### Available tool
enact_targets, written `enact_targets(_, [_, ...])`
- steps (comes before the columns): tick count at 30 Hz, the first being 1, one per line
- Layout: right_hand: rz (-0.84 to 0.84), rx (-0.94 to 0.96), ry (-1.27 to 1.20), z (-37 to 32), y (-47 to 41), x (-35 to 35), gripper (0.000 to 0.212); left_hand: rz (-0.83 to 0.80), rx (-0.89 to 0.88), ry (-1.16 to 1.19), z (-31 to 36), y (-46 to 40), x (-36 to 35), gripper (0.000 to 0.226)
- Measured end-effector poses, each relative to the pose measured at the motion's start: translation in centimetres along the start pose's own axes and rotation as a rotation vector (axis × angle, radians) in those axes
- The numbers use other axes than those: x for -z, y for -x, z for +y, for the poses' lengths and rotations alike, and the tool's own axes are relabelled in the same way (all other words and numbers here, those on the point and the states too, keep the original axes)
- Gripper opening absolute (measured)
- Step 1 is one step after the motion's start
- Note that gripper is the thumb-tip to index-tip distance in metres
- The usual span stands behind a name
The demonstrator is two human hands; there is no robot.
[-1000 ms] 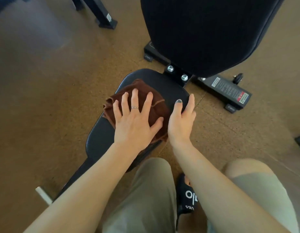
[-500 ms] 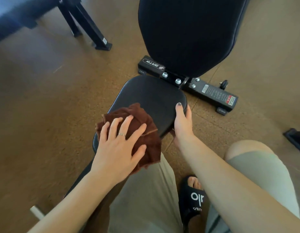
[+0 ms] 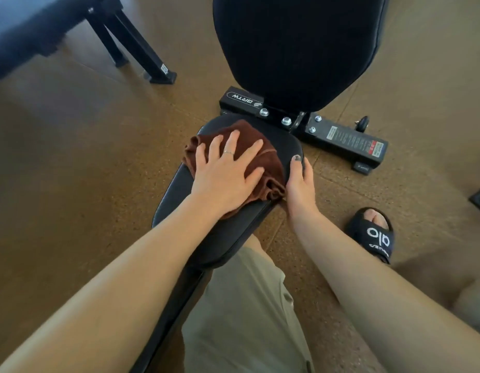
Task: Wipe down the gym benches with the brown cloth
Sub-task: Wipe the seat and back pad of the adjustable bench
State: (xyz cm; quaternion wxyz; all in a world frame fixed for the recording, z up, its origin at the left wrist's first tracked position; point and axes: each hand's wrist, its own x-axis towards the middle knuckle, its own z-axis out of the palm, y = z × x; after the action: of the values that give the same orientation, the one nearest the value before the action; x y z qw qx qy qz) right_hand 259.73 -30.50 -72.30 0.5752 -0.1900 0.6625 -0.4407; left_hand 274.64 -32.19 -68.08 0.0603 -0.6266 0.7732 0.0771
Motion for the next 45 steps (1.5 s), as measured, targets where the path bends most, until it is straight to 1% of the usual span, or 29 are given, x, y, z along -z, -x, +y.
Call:
enact_targets(3, [0.003, -0.07, -0.056, -0.1, -1.9, 0.4, 0.087, -0.046, 0.032, 0.006, 0.4, -2.2, 0.4, 0.061])
enact_targets(5, [-0.004, -0.079, -0.043, 0.0, -2.7, 0.7, 0.094, -0.019, 0.018, -0.021, 0.9, -0.1, 0.3, 0.061])
enact_targets(7, [0.016, -0.046, 0.001, -0.4, -1.7, 0.4, 0.088, 0.023, -0.039, -0.037, 1.0, 4.2, -0.1, 0.061])
enact_targets(8, [0.032, -0.03, 0.017, -0.7, -1.0, 0.3, 0.08, 0.021, -0.058, -0.035, 0.8, 6.4, -0.2, 0.06])
enact_targets(10, [0.044, 0.0, 0.028, -1.0, -0.4, 0.1, 0.061, -0.043, -0.071, -0.032, -0.1, 9.2, -0.2, 0.06])
enact_targets(12, [0.065, -0.003, 0.018, -0.8, -0.5, 0.0, 0.056, -0.096, -0.059, -0.034, -0.5, 9.5, -0.1, 0.061])
enact_targets(14, [0.067, -0.03, 0.001, -0.8, -0.5, -0.4, 0.062, -0.077, -0.045, -0.027, -0.4, 7.4, -0.1, 0.062])
enact_targets(16, [0.042, -0.109, -0.027, -0.6, -0.7, -0.9, 0.086, -0.048, -0.058, -0.01, 0.0, 3.7, 0.1, 0.062])
enact_targets(17, [0.029, -0.135, -0.029, -0.7, -0.8, -0.9, 0.09, -0.035, -0.066, -0.011, 0.0, 1.4, 0.2, 0.061])
enact_targets(18, [0.018, -0.128, -0.018, -0.7, -1.2, -0.8, 0.083, -0.02, -0.067, -0.012, 0.2, -1.0, 0.4, 0.061])
enact_targets(20, [0.002, -0.052, 0.01, -0.7, -1.6, -0.3, 0.059, -0.013, -0.042, -0.017, 0.6, -5.4, 0.9, 0.058])
enact_targets(22, [0.001, -0.033, 0.011, -0.6, -1.5, 0.0, 0.055, -0.017, -0.003, -0.027, 1.1, -7.6, 0.9, 0.057])
enact_targets(23, [0.006, -0.051, 0.004, -0.6, -1.4, -0.1, 0.058, -0.012, 0.012, -0.026, 1.2, -7.4, 0.6, 0.057])
enact_targets(24, [0.011, -0.086, -0.02, -0.7, -1.3, -0.4, 0.065, 0.0, 0.01, -0.024, 1.2, -6.2, 0.4, 0.057])
enact_targets(26, [0.002, -0.14, -0.125, -0.5, -1.6, -1.0, 0.085, 0.031, -0.053, -0.008, 0.7, -2.2, 0.1, 0.058])
enact_targets(27, [0.0, -0.151, -0.185, 0.0, -2.2, -1.2, 0.09, 0.033, -0.093, 0.0, 0.4, 0.1, 0.0, 0.058])
enact_targets(29, [0.002, -0.18, -0.265, 0.8, -3.0, -1.6, 0.091, 0.01, -0.143, 0.006, -0.2, 3.1, -0.2, 0.058])
enact_targets(31, [0.009, -0.207, -0.279, 1.3, -2.9, -1.8, 0.09, -0.01, -0.18, 0.006, -0.5, 1.9, -0.2, 0.057])
enact_targets(33, [0.02, -0.188, -0.246, 1.0, -2.3, -1.9, 0.086, -0.011, -0.255, -0.019, 0.1, -1.7, 0.0, 0.056])
enact_targets(35, [0.093, -0.137, -0.203, 0.3, -2.0, -1.8, 0.079, 0.011, -0.322, -0.049, 0.6, -5.4, 0.3, 0.053])
enact_targets(37, [0.153, -0.091, -0.139, -0.4, -2.1, -1.9, 0.069, 0.053, -0.336, -0.055, 0.5, -8.0, 0.4, 0.048])
enact_targets(38, [0.176, -0.061, -0.109, -0.6, -2.1, -1.9, 0.06, 0.077, -0.334, -0.055, 0.5, -8.9, 0.5, 0.048])
enact_targets(40, [0.225, -0.017, -0.063, -0.9, -2.0, -2.0, 0.049, 0.102, -0.29, -0.043, 0.5, -10.4, 0.8, 0.048])
enact_targets(45, [0.256, 0.01, -0.011, -1.2, -1.6, -2.4, 0.044, 0.135, -0.065, 0.018, -0.9, -11.8, 1.5, 0.047])
